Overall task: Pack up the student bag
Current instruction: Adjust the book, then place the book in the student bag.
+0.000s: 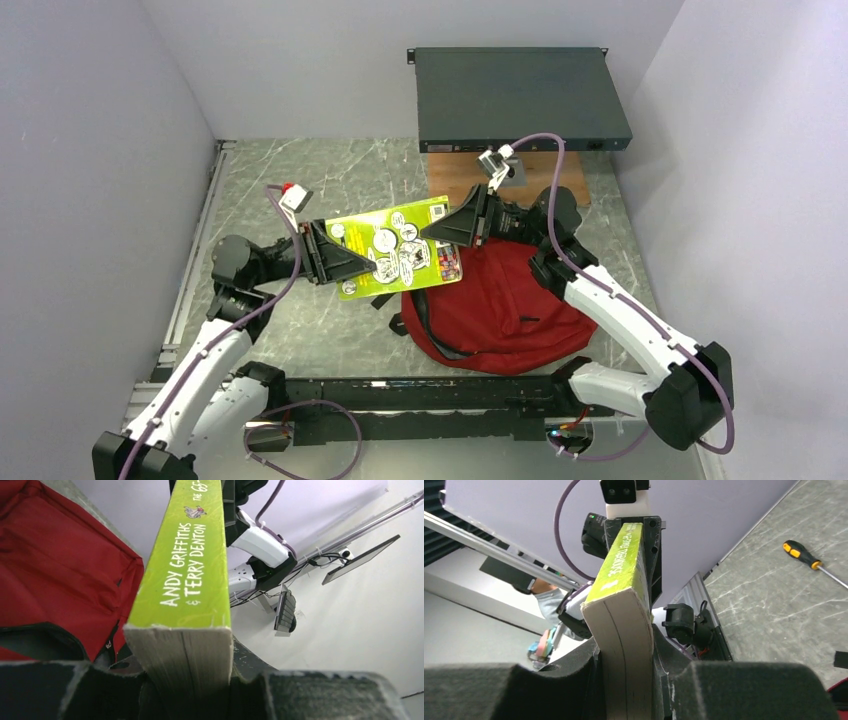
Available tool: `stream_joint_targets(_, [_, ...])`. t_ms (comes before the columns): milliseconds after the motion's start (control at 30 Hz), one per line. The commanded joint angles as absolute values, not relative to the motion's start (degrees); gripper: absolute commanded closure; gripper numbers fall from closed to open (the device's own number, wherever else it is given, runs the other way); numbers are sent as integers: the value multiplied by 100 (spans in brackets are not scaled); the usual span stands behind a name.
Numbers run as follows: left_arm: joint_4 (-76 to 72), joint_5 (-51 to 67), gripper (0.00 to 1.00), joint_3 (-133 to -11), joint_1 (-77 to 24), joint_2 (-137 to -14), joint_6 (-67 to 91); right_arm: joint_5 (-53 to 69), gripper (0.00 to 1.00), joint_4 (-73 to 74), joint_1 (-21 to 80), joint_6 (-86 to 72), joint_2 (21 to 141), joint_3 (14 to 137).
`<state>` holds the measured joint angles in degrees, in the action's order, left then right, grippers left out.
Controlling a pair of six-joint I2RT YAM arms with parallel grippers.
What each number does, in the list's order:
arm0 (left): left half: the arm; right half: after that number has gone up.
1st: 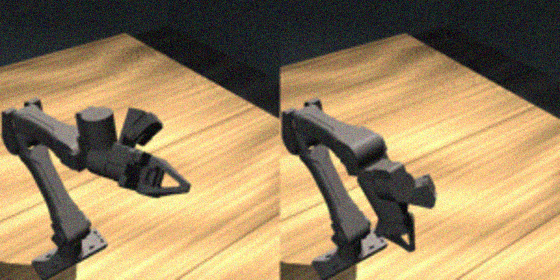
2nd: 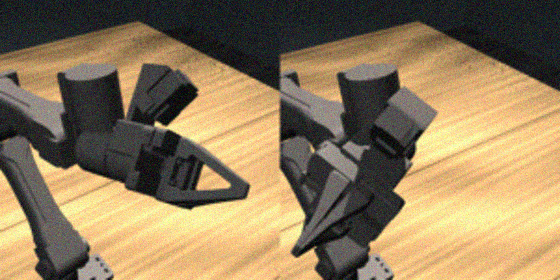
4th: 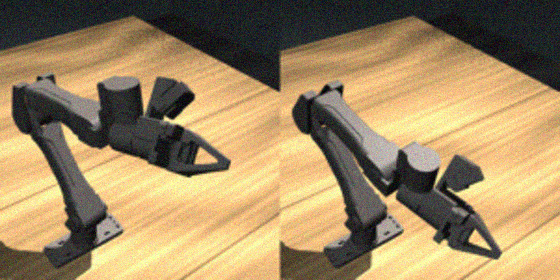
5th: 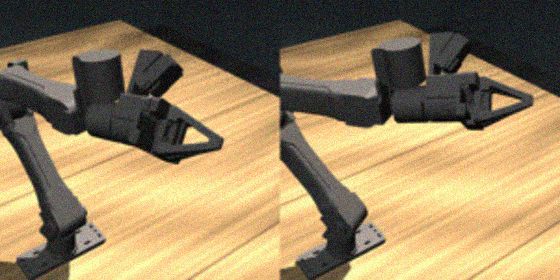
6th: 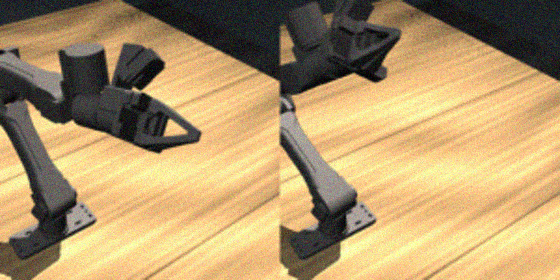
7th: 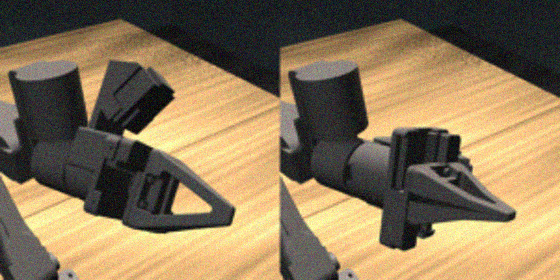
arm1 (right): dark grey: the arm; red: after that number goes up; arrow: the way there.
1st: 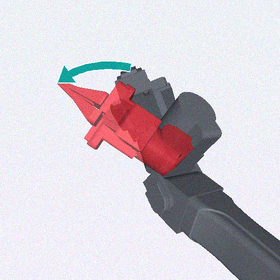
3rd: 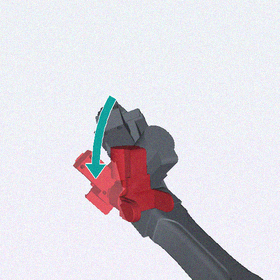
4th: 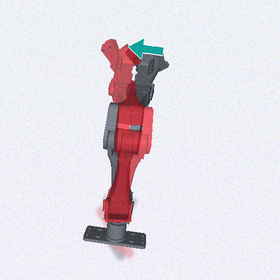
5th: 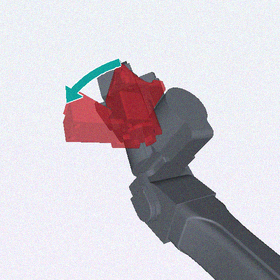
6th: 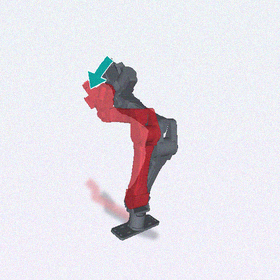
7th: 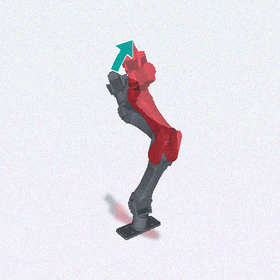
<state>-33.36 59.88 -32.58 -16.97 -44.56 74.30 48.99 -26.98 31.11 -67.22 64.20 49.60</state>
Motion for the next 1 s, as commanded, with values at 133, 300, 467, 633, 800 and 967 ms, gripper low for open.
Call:
stream_joint_targets(133, [2546,4118,100,-5721,-1775,-4026,3432,3032,48,1097,3190,-4320,6228,5952])
stream_joint_targets(300, [4587,1840,100,-6685,-1775,-3748,2258,2444,26,1982,3199,-3965,6152,5713])
stream_joint_targets(467, [5159,540,100,-6749,-1775,-3341,2300,1668,22,2236,3694,-4045,6142,5425])
stream_joint_targets(633, [5382,-66,100,-6505,-1775,-3288,2738,-782,29,3303,5438,-4357,6785,6044])
stream_joint_targets(800, [5261,382,100,-6334,-1775,-3476,2883,-2791,32,5044,6527,-4973,8119,7240])
stream_joint_targets(967, [4954,1045,100,-6063,-1775,-3544,2962,-4045,32,6226,7106,-5049,9129,7964])
